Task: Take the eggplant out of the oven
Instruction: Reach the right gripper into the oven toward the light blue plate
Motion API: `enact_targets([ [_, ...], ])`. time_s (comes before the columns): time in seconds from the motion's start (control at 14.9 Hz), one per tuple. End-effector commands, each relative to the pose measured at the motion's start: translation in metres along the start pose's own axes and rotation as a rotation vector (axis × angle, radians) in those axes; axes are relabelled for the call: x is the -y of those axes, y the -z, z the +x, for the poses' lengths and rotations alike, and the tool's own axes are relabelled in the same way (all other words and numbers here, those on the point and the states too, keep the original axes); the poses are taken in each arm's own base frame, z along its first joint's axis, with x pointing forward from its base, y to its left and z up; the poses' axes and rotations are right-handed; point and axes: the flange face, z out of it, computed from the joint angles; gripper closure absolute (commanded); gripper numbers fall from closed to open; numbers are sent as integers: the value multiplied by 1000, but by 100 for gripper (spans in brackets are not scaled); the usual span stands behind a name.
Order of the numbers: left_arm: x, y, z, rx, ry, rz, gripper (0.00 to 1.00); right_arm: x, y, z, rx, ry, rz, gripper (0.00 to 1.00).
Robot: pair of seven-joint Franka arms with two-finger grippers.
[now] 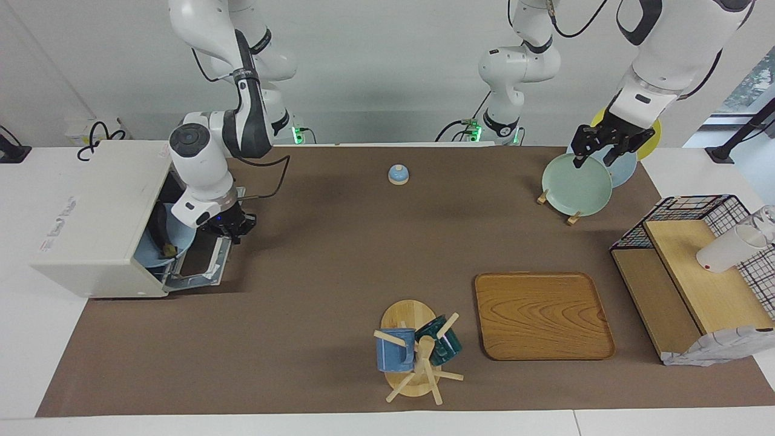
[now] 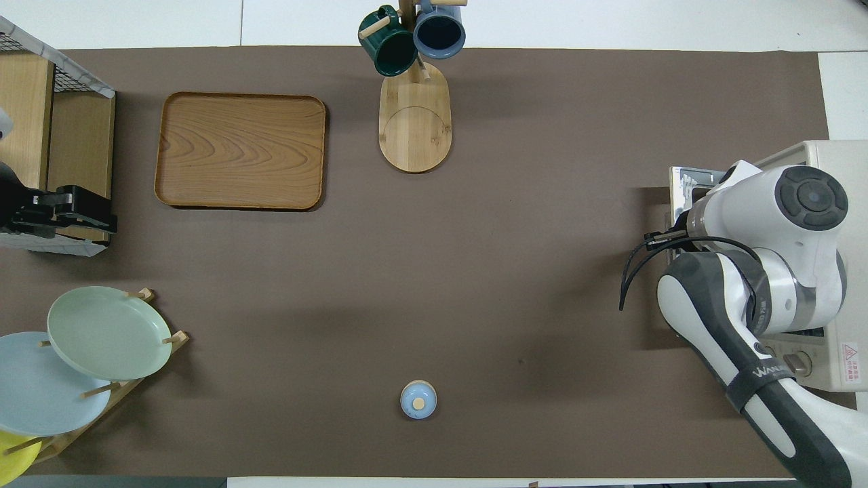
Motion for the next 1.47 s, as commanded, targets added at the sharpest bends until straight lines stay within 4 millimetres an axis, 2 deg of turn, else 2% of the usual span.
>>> enact_targets([
  [0.0, 2, 1, 2, -22, -1, -29, 0, -41, -17, 4, -24, -47, -15, 100],
  [0.13, 2, 1, 3, -24, -1, -29, 0, -24, -19, 5, -22, -59, -10, 100],
  [0.47, 2, 1, 3, -25, -3, -29, 1, -21, -23, 0, -15, -63, -6, 100],
  [0.54, 2, 1, 3, -25, -3, -29, 18, -19, -23, 0, -16, -79, 14, 100],
  [0.6, 2, 0, 3, -21, -1, -29, 52, -12, -22, 1, -18, -101, 49, 100],
  [0.67, 2, 0, 2, -19, 0, -29, 91, 1, -21, 3, -18, -100, 71, 100],
  [0.74, 2, 1, 2, -21, -3, -29, 100, 17, -19, 5, -17, -81, 74, 100],
  [0.87, 2, 1, 2, -24, -1, -29, 100, 37, -13, 9, -13, -82, 74, 100],
  [0.94, 2, 0, 3, -22, -3, -29, 100, 37, -3, 13, -11, -82, 75, 100],
  [1.0, 2, 0, 3, -22, -1, -29, 100, 36, 15, 19, 13, -78, 75, 100],
  [1.07, 2, 0, 3, -22, -1, -29, 100, 28, 42, 24, 34, -83, 71, 100],
  [1.14, 2, 1, 2, -24, -1, -29, 100, 24, 62, 28, 61, -84, 64, 94],
  [1.2, 2, 0, 3, -22, 0, -29, 100, 19, 74, 25, 98, -91, 53, 41],
  [1.27, 2, 0, 3, -22, 0, -29, 100, 13, 92, 17, 115, -100, 16, 27],
  [1.34, 2, 0, 3, -22, -1, -29, 100, 3, 100, 7, 135, -104, -46, 27],
  [1.4, 2, 0, 3, -22, -1, -29, 100, -11, 99, 0, 146, -115, -76, 27],
])
